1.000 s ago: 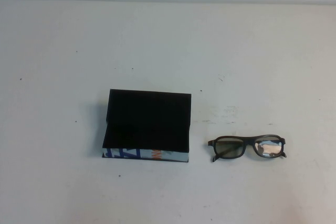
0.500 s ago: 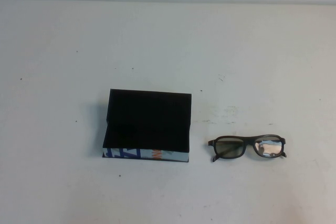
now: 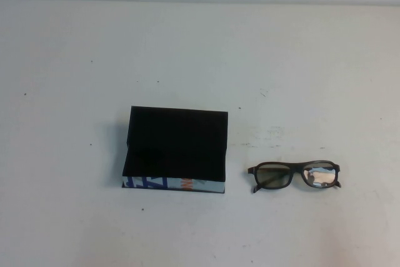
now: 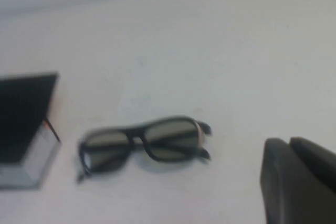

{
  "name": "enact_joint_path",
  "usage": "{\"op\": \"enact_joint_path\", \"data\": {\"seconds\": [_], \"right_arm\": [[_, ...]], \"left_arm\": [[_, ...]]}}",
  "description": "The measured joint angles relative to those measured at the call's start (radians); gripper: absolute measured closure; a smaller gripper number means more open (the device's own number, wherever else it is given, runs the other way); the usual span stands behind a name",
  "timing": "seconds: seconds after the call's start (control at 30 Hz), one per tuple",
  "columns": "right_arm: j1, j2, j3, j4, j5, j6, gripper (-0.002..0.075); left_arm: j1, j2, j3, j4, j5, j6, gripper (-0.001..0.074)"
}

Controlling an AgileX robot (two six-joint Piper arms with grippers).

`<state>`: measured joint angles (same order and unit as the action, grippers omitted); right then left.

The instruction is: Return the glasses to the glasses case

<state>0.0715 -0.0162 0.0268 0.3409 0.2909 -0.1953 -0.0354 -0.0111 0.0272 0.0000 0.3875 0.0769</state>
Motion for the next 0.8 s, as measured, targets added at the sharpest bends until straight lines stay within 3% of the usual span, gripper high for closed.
{"op": "enact_joint_path", "data": {"seconds": [0.27, 0.6, 0.8], "right_arm": [[0.000, 0.000, 0.000, 0.558, -0.180, 0.000, 0.0737], [0.000, 0.000, -0.002, 0.755, -0.110, 0.000, 0.0737], [0.000, 0.137, -0.167, 0.627, 0.085, 0.000, 0.0737]], "left_arm": [[0.000, 0.000, 0.000, 0.000, 0.000, 0.000, 0.0738], [0.000, 0.000, 0.000, 0.000, 0.000, 0.000, 0.0738], [0.000, 0.000, 0.000, 0.000, 0.000, 0.000, 0.0738]]}}
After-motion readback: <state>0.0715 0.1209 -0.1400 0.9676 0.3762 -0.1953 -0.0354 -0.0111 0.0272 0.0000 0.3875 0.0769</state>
